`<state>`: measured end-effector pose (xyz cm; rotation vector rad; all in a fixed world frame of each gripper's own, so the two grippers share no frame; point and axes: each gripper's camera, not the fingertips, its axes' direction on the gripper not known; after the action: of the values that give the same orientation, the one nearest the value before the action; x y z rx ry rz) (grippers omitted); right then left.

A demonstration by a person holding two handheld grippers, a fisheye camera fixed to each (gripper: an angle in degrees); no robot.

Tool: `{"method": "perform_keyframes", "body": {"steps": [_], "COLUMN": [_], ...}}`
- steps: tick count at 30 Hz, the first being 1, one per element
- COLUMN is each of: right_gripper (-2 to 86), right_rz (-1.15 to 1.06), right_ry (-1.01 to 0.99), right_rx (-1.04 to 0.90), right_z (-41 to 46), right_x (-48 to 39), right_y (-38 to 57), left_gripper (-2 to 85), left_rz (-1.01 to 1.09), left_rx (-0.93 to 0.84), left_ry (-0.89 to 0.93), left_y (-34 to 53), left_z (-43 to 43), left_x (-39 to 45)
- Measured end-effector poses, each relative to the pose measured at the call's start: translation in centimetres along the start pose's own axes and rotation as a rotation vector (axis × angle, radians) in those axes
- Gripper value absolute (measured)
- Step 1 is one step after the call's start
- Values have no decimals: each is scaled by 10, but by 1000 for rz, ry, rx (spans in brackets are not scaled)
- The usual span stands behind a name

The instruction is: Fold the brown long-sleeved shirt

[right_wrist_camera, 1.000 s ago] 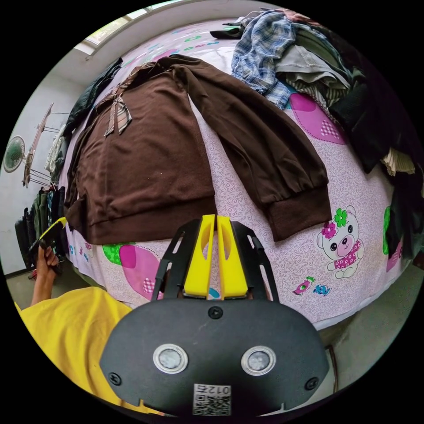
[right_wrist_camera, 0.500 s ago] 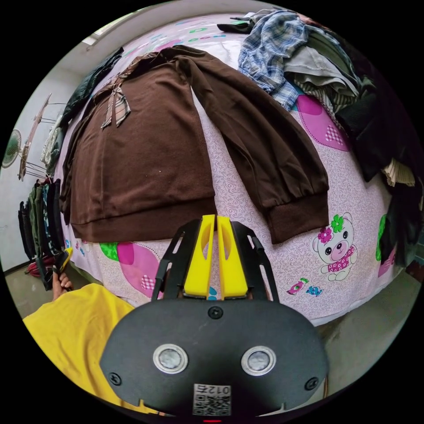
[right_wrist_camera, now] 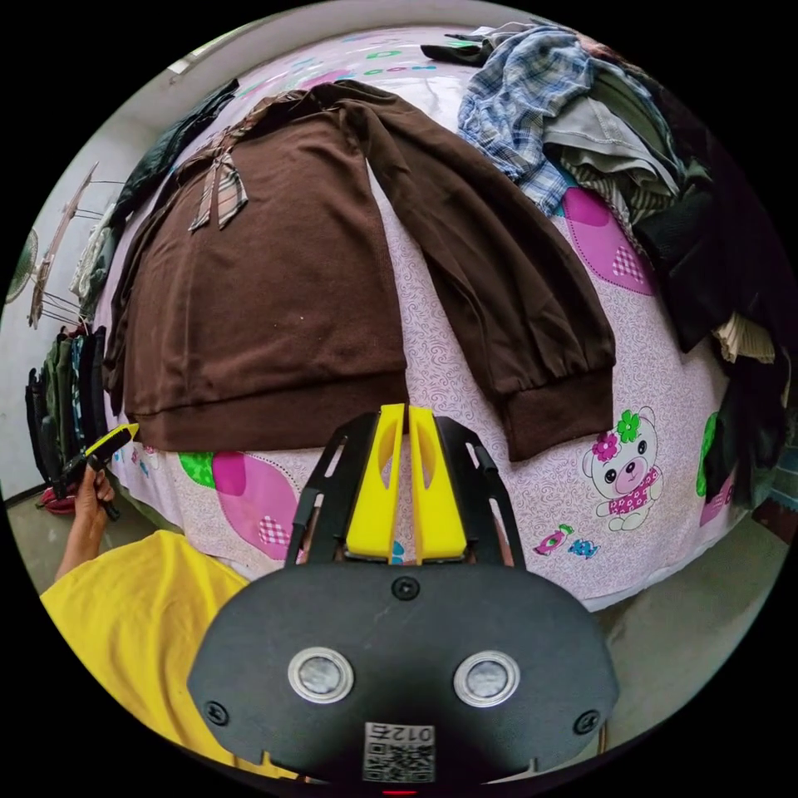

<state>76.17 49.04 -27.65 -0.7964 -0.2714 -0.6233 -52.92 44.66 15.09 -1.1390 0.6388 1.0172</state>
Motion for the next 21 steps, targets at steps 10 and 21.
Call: {"method": "perform_keyframes", "body": {"steps": [10, 21], "right_gripper": [14, 2], "right_rz": [-137, -27], "right_ry": [169, -13], "right_rx": [1, -15], "right_z": [0, -10], "right_x": [-37, 11], "right_y": [-13, -20], "left_gripper": [15, 2], "left_rz": [-52, 11], "left_rx": [-40, -105], "left_ry": [76, 168], "left_y": [-24, -45], "left_z": [5, 6], "left_x": [-16, -44]}}
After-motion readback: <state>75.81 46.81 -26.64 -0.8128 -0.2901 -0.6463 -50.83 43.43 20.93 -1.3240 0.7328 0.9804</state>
